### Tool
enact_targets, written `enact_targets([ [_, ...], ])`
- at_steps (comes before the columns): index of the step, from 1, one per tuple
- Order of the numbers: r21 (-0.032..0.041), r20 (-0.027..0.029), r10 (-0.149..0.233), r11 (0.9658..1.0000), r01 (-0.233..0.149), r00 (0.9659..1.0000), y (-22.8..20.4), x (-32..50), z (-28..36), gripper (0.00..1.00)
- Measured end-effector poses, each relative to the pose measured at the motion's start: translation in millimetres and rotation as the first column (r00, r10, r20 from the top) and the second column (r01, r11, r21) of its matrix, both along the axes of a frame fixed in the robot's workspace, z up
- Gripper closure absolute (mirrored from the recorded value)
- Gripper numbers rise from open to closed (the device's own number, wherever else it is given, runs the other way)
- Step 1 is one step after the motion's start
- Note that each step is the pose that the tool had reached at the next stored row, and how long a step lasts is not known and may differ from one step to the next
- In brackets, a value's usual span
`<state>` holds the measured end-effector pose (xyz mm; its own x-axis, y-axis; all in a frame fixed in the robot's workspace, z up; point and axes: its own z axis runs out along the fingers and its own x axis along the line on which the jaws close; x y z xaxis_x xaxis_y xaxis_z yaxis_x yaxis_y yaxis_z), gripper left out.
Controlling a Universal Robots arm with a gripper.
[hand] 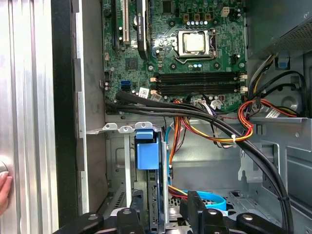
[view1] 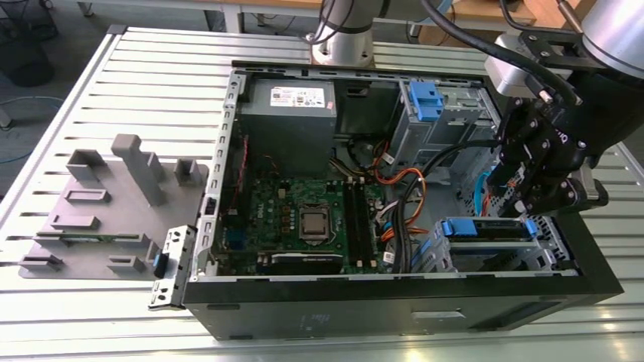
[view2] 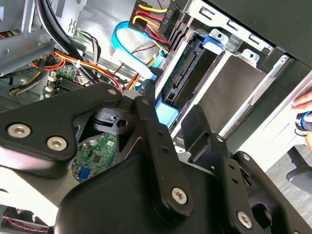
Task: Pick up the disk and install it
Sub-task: 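Insert the first disk wire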
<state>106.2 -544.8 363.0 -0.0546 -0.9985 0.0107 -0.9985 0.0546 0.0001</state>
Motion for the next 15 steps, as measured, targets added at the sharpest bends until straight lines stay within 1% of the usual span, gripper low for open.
enact_targets([
  [2, 0.0001, 0.0, 0.0, 1.0, 0.0, 1.0, 0.0, 0.0, 1.2, 0.51],
  [5, 0.0004, 0.0, 0.0, 1.0, 0.0, 1.0, 0.0, 0.0, 7.9, 0.51],
  [7, 0.0002, 0.0, 0.0, 1.0, 0.0, 1.0, 0.0, 0.0, 10.4, 0.51],
  [10, 0.0007, 0.0, 0.0, 1.0, 0.0, 1.0, 0.1, 0.5, 9.9, 0.51],
  [15, 0.0004, 0.0, 0.0, 1.0, 0.0, 1.0, 0.8, 4.2, 5.9, 0.51],
])
